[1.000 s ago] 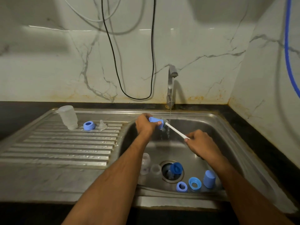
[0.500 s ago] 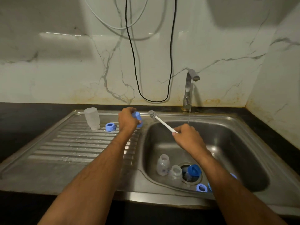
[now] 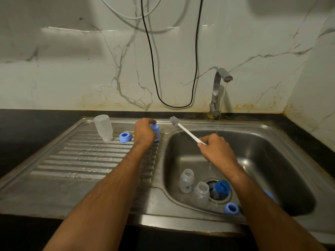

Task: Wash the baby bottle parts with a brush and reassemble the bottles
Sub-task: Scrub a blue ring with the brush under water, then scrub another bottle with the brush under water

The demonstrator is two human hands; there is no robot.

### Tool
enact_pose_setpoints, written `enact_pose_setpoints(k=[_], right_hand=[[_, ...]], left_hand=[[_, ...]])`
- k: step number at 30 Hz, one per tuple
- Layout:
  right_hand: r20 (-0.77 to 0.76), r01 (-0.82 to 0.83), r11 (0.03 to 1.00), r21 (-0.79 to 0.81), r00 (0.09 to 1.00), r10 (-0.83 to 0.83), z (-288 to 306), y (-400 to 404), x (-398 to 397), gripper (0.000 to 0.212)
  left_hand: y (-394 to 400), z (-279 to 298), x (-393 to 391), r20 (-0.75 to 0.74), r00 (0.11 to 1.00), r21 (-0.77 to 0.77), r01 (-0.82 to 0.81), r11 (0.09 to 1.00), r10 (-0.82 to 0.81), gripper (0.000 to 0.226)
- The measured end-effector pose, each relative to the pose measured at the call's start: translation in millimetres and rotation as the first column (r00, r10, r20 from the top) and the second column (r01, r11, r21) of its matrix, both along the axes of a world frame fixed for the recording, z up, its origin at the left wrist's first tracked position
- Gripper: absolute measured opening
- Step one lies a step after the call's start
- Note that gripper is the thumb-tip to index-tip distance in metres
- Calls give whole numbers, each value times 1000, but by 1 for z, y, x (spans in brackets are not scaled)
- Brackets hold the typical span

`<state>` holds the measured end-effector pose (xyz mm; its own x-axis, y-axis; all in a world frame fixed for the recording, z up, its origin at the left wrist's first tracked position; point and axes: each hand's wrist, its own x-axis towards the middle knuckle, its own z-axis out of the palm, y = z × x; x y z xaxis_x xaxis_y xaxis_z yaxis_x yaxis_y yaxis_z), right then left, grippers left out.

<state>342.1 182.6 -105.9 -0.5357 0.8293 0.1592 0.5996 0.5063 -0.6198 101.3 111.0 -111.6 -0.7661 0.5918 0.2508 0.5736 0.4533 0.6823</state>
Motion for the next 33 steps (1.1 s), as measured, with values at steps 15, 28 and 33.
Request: enact_pose_setpoints(k=[15,28,33], right_hand=[[8,2,1000,-12,1000,-2,-2,0,5,28],[-16,29,1000,-7,999,-29,-2,1,11,25],[-31,45,999,-30,998,-46,-2,-1,25,27]], left_hand=[[-3,-3,-2,-18,999,-3,-48,999,48,55],[-10,5,-6,-40,999,59,-26,998,29,54],[-17,16,0,-62,998,88,-23,996,28,54]])
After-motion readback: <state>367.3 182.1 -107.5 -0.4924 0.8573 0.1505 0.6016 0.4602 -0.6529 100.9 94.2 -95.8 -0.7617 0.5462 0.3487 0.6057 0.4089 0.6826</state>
